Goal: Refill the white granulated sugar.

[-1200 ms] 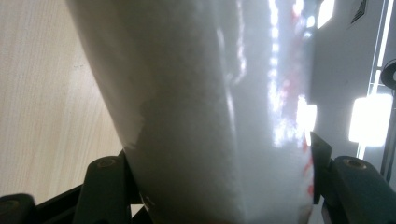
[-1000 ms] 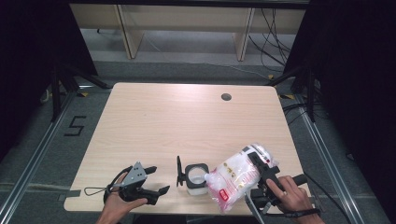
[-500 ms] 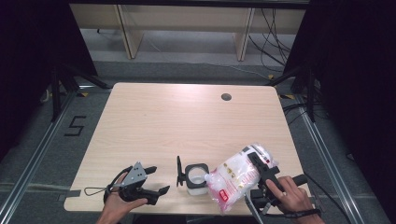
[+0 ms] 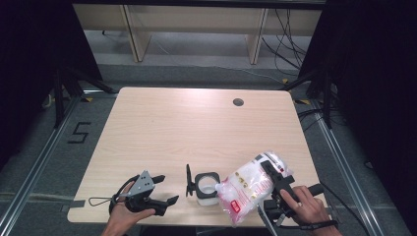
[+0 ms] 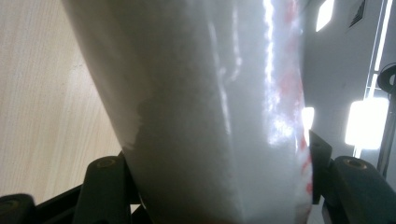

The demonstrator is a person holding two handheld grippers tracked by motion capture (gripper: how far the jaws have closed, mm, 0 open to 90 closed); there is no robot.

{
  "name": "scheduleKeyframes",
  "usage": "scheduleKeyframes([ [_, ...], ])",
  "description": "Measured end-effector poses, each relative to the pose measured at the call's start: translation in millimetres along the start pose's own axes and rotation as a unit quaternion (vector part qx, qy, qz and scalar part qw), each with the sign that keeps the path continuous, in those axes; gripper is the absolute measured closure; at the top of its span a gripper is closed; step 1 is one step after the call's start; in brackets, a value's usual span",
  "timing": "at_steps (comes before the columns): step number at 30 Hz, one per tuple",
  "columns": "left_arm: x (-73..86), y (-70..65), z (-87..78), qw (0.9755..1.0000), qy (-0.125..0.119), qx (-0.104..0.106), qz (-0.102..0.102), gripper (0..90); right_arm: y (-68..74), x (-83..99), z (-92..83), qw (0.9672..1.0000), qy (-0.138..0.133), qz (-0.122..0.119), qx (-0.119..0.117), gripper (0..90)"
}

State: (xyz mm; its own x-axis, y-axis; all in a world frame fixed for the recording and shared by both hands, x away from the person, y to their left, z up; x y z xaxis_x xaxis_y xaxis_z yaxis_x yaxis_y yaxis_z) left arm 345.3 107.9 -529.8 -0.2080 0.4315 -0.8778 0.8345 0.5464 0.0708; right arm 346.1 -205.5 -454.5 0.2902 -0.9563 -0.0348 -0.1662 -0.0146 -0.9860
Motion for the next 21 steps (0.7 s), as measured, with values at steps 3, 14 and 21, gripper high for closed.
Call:
scheduleKeyframes([
  [3, -0.5, 0.3, 0.0, 1.0, -0.001, -0.001, -0.001, 15.8, -1.3, -2.0, 1.5, 0.9999, -0.014, -0.004, 0.006, 40.2],
  [14, -0.4, 0.3, 0.0, 1.0, -0.001, -0.001, -0.001, 15.8, -4.6, -4.4, 0.7, 0.9995, -0.021, -0.015, 0.018, 40.2],
  [21, -0.2, -0.2, 0.0, 1.0, 0.0, 0.0, -0.001, 15.8, -3.8, -3.5, -0.4, 0.9996, -0.01, -0.022, 0.011, 40.2],
])
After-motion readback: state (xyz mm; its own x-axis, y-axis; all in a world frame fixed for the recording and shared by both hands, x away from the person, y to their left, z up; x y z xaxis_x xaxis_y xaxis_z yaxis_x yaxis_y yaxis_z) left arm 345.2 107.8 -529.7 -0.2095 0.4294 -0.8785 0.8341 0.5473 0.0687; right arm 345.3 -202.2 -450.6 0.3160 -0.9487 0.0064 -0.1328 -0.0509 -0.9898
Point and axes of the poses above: each handheld gripper's, and its own axes: z roughly forward along the jaws, x roughly out of its underside, y roughly to its left, the point moved 8 cm from there along z, roughly forward along the jaws, and after that the axes turned 10 degrees about z, right-handed, at the moved point
